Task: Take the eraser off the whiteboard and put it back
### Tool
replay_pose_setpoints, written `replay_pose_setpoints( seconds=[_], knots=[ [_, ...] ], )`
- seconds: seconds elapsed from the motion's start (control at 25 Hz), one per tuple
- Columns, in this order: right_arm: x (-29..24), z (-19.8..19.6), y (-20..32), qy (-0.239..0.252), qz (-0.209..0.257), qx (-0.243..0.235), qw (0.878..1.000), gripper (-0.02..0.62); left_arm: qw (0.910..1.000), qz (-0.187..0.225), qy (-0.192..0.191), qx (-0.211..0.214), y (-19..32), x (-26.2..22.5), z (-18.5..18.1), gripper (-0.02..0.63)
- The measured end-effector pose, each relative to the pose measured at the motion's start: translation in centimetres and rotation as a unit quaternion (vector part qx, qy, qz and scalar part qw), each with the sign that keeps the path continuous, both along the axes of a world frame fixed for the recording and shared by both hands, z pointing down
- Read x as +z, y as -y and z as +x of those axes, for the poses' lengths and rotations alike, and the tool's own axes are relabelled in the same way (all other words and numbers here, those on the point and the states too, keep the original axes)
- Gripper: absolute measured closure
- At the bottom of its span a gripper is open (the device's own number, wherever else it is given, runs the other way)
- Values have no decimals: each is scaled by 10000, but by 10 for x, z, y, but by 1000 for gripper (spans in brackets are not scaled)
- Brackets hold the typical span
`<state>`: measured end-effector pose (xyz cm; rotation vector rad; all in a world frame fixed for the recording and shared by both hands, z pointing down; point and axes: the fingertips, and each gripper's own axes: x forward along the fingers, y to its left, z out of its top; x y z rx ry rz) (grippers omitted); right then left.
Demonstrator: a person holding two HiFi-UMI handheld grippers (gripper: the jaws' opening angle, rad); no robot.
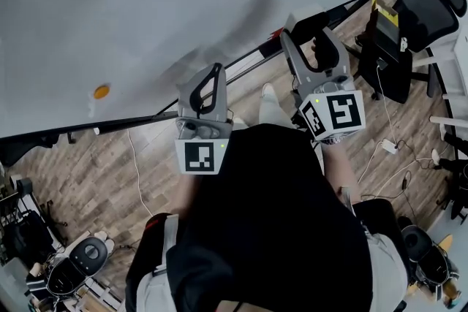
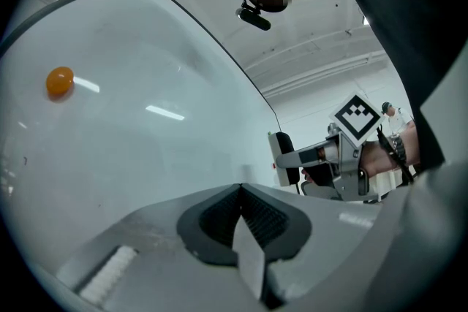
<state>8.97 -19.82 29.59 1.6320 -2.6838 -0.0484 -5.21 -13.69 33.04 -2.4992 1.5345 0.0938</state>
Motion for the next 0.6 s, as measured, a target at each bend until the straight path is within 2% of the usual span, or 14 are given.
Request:
replay_pose_setpoints(
  seconds=[0.24, 0.6],
  knots=[
    [-11, 11, 19, -44, 151, -8, 9999, 364, 9999, -131, 10, -58, 9, 5, 7, 604],
    [-16, 25, 52, -11, 185, -83, 9998, 364, 9998, -115, 112, -107, 28, 7, 20, 604]
  ],
)
